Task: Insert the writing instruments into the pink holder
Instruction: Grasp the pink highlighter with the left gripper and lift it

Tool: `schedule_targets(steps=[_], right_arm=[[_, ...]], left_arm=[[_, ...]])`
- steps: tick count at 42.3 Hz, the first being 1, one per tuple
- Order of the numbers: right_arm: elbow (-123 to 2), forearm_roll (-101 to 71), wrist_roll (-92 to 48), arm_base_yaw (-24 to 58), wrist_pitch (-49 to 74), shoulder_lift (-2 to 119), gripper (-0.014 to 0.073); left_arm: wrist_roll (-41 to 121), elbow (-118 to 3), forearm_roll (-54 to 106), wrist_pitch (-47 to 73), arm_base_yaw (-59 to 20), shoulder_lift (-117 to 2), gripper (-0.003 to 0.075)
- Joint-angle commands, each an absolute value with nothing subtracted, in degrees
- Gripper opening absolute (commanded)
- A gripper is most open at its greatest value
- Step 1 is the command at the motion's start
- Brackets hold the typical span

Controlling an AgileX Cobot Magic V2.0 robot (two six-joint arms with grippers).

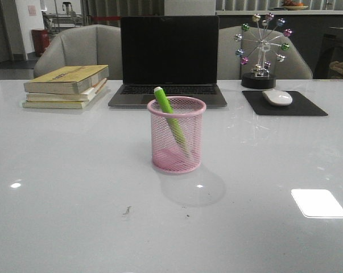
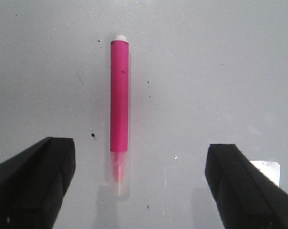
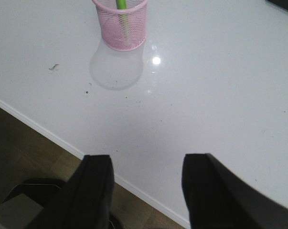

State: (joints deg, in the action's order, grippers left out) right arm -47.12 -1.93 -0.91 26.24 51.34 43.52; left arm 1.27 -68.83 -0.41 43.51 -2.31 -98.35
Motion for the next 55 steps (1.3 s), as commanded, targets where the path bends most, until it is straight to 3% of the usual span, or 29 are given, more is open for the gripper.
schedule_targets(steps=[1,34,41,55], right_arm=[[-48.58,-1.28,-0.92,25.81,47.66,43.29,0.0445],[-48.58,-1.28,-0.92,25.81,47.66,43.29,0.0445],[-48.58,-1.28,-0.92,25.81,47.66,43.29,0.0445],[-48.58,-1.28,-0.92,25.81,47.66,43.29,0.0445]], left_arm=[[0.77,-73.83,-0.45,42.99,-1.52,-100.39,0.0603],[4.31,-89.84,3.22,48.53,0.49,-117.90,0.0573],[4.31,-89.84,3.29,48.64,0.49,-118.07,0.0476],[4.31,-89.84,2.28,49.59,0.49,-118.07,0.0158]])
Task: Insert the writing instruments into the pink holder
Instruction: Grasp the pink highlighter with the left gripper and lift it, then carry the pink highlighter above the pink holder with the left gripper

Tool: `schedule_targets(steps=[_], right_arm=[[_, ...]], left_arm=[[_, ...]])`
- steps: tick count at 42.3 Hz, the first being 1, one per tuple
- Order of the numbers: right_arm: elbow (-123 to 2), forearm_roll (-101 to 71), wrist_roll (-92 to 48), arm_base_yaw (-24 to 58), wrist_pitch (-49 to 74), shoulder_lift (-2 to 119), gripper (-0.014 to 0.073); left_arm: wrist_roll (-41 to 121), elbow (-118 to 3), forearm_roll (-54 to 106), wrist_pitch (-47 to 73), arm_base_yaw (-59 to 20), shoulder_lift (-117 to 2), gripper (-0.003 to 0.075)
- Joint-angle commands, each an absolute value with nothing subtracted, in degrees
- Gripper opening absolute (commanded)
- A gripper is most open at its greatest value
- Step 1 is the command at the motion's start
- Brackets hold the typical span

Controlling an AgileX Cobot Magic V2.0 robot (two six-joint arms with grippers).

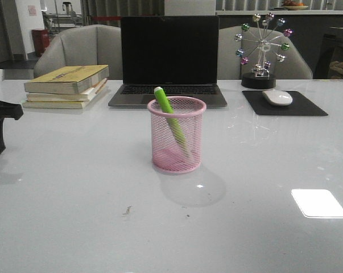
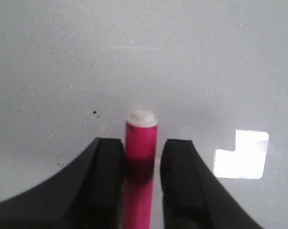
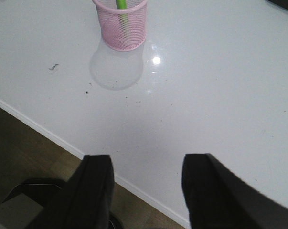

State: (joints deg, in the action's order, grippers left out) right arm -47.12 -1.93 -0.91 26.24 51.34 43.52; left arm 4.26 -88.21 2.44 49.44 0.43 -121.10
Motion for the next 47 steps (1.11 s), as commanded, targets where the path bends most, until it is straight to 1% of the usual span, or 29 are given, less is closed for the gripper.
schedule_targets(steps=[1,4,11,18,23,29,36,39,42,47], right_arm=[[-48.58,-1.28,-0.92,25.81,47.66,43.29,0.0445],[-48.58,-1.28,-0.92,25.81,47.66,43.29,0.0445],[-48.58,-1.28,-0.92,25.81,47.66,43.29,0.0445],[-48.58,-1.28,-0.92,25.81,47.66,43.29,0.0445],[-48.58,-1.28,-0.92,25.81,47.66,43.29,0.0445],[-48.58,-1.28,-0.92,25.81,47.66,43.29,0.0445],[-48.58,-1.28,-0.92,25.81,47.66,43.29,0.0445],[-48.58,-1.28,-0.92,25.81,47.66,43.29,0.0445],[-48.58,-1.28,-0.92,25.81,47.66,43.29,0.0445],[-48.58,-1.28,-0.92,25.81,47.66,43.29,0.0445]], left_arm=[[4.31,-89.84,2.24,49.73,0.49,-118.07,0.0135],[4.35,-89.84,2.14,49.87,0.49,-117.73,0.0090],[4.44,-87.18,3.68,46.09,0.49,-112.54,0.0091],[11.26,-78.38,10.23,36.13,-0.46,-101.20,0.0091],[14.37,-70.55,15.34,26.39,-1.69,-92.69,0.0091],[15.93,-62.33,16.23,15.64,-5.02,-83.39,0.0091],[16.05,-55.19,16.38,3.18,-12.73,-75.80,0.0091],[16.05,-51.86,17.55,-5.95,-17.31,-73.77,0.0091],[16.05,-48.79,19.35,-16.05,-22.69,-73.11,0.0091],[16.05,-47.41,19.35,-25.52,-31.49,-74.86,0.0091]])
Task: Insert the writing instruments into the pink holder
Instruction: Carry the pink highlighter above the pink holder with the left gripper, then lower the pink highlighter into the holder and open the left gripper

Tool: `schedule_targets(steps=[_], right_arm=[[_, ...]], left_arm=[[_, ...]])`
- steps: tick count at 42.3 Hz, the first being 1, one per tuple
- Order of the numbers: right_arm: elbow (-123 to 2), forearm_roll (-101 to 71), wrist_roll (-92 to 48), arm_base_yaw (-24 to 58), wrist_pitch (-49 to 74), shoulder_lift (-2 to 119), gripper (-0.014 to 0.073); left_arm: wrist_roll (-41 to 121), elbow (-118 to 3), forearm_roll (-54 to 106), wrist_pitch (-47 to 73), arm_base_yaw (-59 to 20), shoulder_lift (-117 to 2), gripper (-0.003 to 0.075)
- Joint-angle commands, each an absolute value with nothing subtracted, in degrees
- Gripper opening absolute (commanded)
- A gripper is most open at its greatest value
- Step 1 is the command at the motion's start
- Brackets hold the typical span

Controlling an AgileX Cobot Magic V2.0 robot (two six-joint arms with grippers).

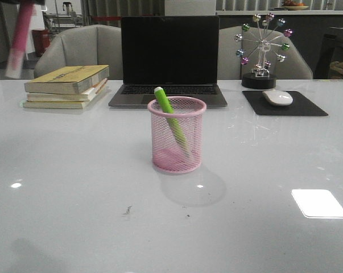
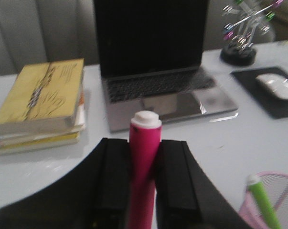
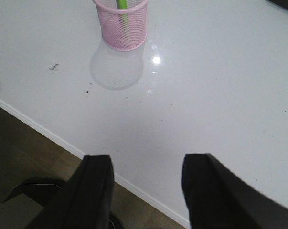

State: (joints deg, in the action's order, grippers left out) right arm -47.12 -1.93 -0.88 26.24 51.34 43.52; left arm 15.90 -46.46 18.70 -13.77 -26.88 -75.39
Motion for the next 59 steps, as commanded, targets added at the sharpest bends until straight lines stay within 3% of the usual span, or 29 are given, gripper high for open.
schedule_targets(steps=[1,12,26,44,49,55,59], right_arm=[[-48.58,-1.28,-0.92,25.81,47.66,43.29,0.0445],[-48.58,-1.28,-0.92,25.81,47.66,43.29,0.0445],[-48.58,-1.28,-0.92,25.81,47.66,43.29,0.0445],[-48.58,-1.28,-0.92,25.81,47.66,43.29,0.0445],[-48.58,-1.28,-0.92,25.81,47.66,43.29,0.0445],[-48.58,-1.28,-0.92,25.81,47.66,43.29,0.0445],[-48.58,-1.28,-0.92,25.81,47.66,43.29,0.0445]], left_arm=[[16.05,-47.54,19.35,-27.49,-33.50,-75.53,0.0091],[15.81,-49.92,19.35,-48.99,-45.61,-88.30,0.0091],[15.81,-60.30,19.44,-49.23,-47.97,-101.77,0.0091],[10.68,-63.90,20.88,-49.70,-47.97,-110.27,0.0097],[10.45,-63.90,21.12,-49.45,-47.74,-111.32,0.0194],[10.34,-63.90,21.12,-49.05,-47.74,-111.28,0.0393],[10.34,-63.90,21.12,-44.34,-47.45,-109.21,0.0414]])
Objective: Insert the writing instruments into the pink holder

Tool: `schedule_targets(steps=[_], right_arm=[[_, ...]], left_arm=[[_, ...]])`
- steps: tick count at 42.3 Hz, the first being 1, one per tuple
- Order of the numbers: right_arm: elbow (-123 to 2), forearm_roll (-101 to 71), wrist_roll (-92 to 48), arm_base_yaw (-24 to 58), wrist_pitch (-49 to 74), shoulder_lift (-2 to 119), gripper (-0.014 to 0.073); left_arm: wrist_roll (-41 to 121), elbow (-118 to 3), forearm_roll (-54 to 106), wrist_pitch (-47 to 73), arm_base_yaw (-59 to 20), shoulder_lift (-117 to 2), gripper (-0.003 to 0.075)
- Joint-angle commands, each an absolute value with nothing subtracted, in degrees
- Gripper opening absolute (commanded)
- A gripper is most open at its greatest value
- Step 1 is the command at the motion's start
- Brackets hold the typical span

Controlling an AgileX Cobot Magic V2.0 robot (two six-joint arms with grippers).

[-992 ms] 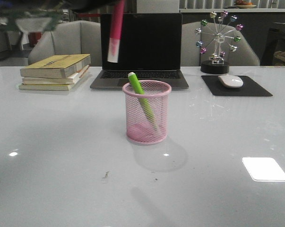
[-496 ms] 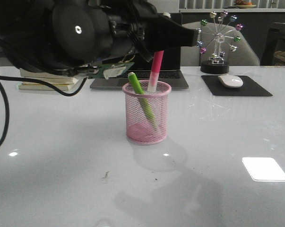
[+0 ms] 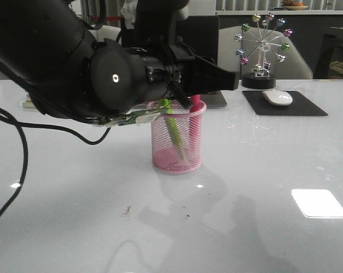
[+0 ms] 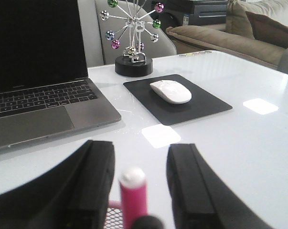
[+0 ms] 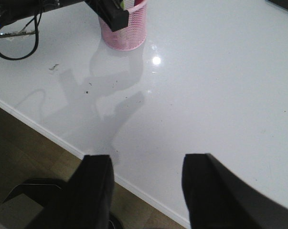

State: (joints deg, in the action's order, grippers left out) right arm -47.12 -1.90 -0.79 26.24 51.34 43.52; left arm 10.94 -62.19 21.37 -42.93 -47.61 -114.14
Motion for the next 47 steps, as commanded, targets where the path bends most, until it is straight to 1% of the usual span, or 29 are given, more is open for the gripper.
schedule_targets(steps=[1,7,10,15,21,26,33,40,47], right_arm=[[-48.58,-1.28,-0.92,25.81,47.66,43.29,0.0445],[-48.58,-1.28,-0.92,25.81,47.66,43.29,0.0445],[-48.58,-1.28,-0.92,25.81,47.66,43.29,0.0445],[-48.58,-1.28,-0.92,25.81,47.66,43.29,0.0445],[-48.58,-1.28,-0.92,25.81,47.66,43.29,0.0445],[-48.58,-1.28,-0.92,25.81,47.66,43.29,0.0445],[-48.58,-1.28,-0.92,25.81,47.66,43.29,0.0445],[-48.58,-1.28,-0.92,25.81,47.66,43.29,0.0445],[-48.58,-1.28,-0.92,25.81,47.54,43.29,0.0445]], left_arm=[[10.57,-63.90,21.12,-42.94,-47.31,-108.24,0.0414],[17.86,-63.90,21.12,-31.57,-46.40,-100.88,0.0414],[21.07,-63.90,21.12,-23.72,-45.74,-95.93,0.0414],[21.52,-63.90,19.99,-6.75,-43.73,-86.79,0.0414],[21.52,-63.90,14.57,14.06,-40.65,-75.98,0.0414],[21.52,-63.90,12.18,27.64,-37.81,-68.22,0.0413],[20.95,-60.65,10.55,37.55,-34.75,-58.39,0.0413],[20.95,-53.15,6.18,41.81,-34.82,-49.53,0.0413],[20.95,-46.77,4.71,44.39,-34.82,-43.13,0.0413]])
